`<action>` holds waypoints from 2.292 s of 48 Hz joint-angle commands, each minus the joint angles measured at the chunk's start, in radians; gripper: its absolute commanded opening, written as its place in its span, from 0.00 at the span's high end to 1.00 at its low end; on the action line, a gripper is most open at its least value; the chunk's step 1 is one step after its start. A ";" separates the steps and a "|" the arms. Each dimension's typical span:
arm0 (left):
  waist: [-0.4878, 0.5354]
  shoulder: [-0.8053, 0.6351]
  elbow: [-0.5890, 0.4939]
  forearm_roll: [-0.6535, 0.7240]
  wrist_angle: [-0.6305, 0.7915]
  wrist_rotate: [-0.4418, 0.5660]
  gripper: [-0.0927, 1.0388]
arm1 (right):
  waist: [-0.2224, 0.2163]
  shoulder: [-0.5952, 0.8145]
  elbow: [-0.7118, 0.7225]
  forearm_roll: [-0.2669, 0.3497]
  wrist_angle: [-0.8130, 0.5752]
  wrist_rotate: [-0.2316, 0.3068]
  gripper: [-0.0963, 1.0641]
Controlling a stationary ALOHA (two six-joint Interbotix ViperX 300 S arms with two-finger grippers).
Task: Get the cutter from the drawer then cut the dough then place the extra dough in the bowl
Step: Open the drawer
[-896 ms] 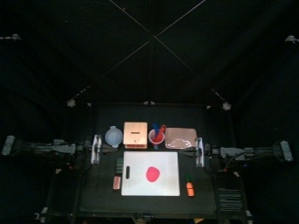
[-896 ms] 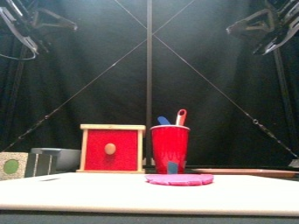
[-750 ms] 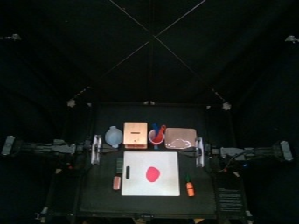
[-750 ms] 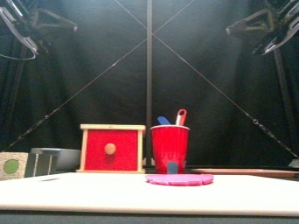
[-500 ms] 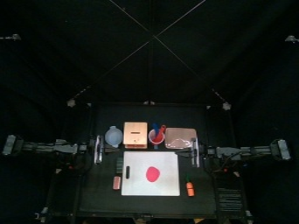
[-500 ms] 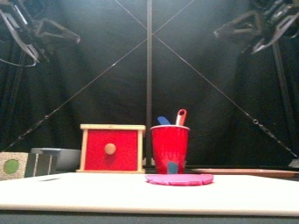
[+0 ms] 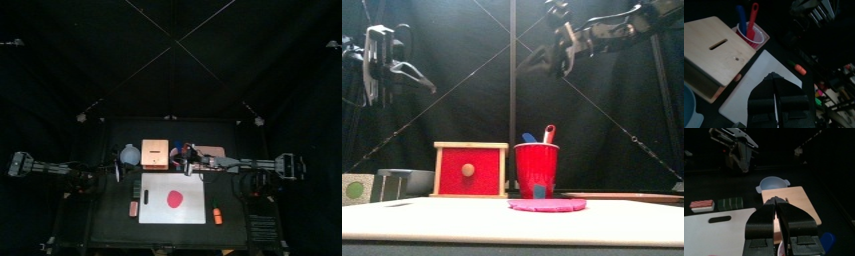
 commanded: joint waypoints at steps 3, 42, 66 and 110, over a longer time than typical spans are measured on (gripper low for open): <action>-0.026 0.077 -0.026 -0.057 -0.084 0.000 0.94 | -0.029 0.126 -0.152 -0.006 0.058 -0.009 0.90; -0.080 0.611 -0.285 -0.330 -0.164 0.005 0.86 | -0.029 0.327 -0.293 -0.049 0.314 -0.014 0.90; -0.089 0.572 -0.296 -0.584 -0.078 0.000 0.19 | -0.021 0.325 -0.293 -0.054 0.322 -0.009 0.90; -0.084 0.721 -0.377 -0.600 -0.245 -0.043 0.18 | -0.020 0.333 -0.290 -0.049 0.322 0.000 0.90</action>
